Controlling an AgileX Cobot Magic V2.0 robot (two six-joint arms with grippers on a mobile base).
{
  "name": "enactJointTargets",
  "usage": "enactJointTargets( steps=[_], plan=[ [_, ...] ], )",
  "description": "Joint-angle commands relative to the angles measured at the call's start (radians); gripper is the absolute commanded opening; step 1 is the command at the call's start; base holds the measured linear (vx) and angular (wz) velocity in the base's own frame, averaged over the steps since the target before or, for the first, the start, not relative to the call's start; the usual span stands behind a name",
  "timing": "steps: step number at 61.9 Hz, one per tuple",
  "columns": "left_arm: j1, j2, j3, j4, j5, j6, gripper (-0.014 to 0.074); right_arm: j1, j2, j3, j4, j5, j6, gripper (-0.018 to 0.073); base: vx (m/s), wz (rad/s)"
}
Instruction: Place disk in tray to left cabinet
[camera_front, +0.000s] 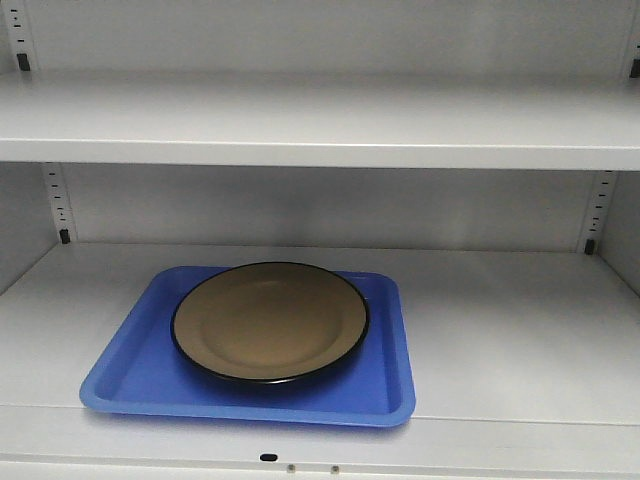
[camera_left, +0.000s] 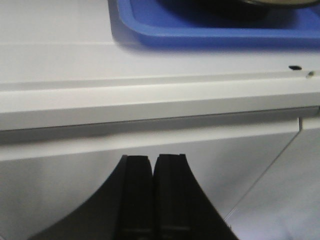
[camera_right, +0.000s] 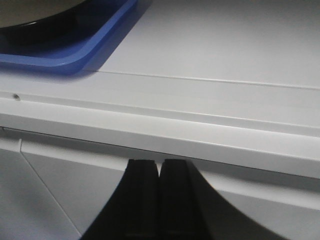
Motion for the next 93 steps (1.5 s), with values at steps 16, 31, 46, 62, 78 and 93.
enactJointTargets(
  steps=[16, 31, 46, 62, 78, 93],
  plan=[
    [-0.004, -0.055, 0.032, -0.024, -0.278, -0.002, -0.0003, -0.003, -0.014, 0.06, -0.105, -0.46, -0.011, -0.0006, 0.0, 0.0],
    [-0.004, -0.055, 0.032, -0.024, -0.278, -0.002, -0.0003, -0.003, -0.014, 0.06, -0.105, -0.459, -0.011, -0.0006, 0.0, 0.0],
    [-0.004, -0.058, 0.049, -0.022, -0.283, -0.002, -0.0003, -0.003, -0.014, 0.06, -0.105, -0.459, -0.011, -0.0006, 0.0, 0.0],
    [-0.003, -0.284, 0.264, 0.234, -0.399, -0.097, -0.0003, -0.003, -0.014, 0.06, -0.105, -0.459, -0.011, -0.0006, 0.0, 0.0],
    [0.004, -0.464, 0.421, 0.323, -0.48, -0.24, -0.0003, -0.003, -0.016, 0.06, -0.105, -0.46, -0.011, -0.0006, 0.0, 0.0],
    [0.004, -0.464, 0.42, 0.316, -0.48, -0.24, -0.0003, -0.003, -0.016, 0.06, -0.105, -0.459, -0.011, -0.0006, 0.0, 0.0]
  ],
)
